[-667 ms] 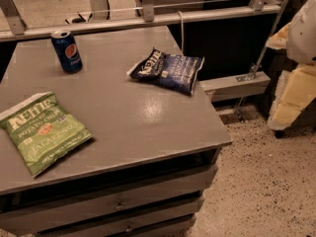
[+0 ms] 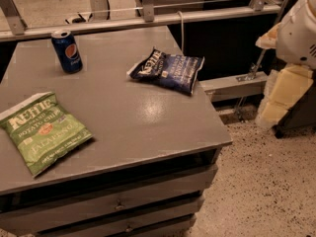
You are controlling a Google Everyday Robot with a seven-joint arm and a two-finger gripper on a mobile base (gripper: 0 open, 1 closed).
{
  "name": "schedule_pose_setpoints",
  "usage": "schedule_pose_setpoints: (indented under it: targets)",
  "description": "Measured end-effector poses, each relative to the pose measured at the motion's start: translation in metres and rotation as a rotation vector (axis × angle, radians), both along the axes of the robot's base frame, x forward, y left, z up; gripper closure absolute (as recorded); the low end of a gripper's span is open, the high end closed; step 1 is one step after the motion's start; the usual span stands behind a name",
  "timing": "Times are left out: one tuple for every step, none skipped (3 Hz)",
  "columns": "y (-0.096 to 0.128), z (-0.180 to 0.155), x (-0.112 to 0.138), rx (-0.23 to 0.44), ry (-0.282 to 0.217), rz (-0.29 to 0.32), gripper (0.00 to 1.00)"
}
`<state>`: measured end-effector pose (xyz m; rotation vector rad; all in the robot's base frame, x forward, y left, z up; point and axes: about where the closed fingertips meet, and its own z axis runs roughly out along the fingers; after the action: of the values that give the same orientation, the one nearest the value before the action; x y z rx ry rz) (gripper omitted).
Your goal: Move green jalapeno chip bag near pepsi can
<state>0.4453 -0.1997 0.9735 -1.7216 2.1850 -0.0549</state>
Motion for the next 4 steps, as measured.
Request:
schedule_pose_setpoints:
  targets:
    - [0.043,-0.002,0.007,0.103,-0.021,0.054,0.00]
    - [0.125,-0.008,0.010,0.289,-0.047,0.160,0.00]
    - [0.203,-0.019,-0.005,0.478,-0.033,0.225,0.00]
    - [0.229,-0.008,-0.013,0.563,-0.022,0.232,0.00]
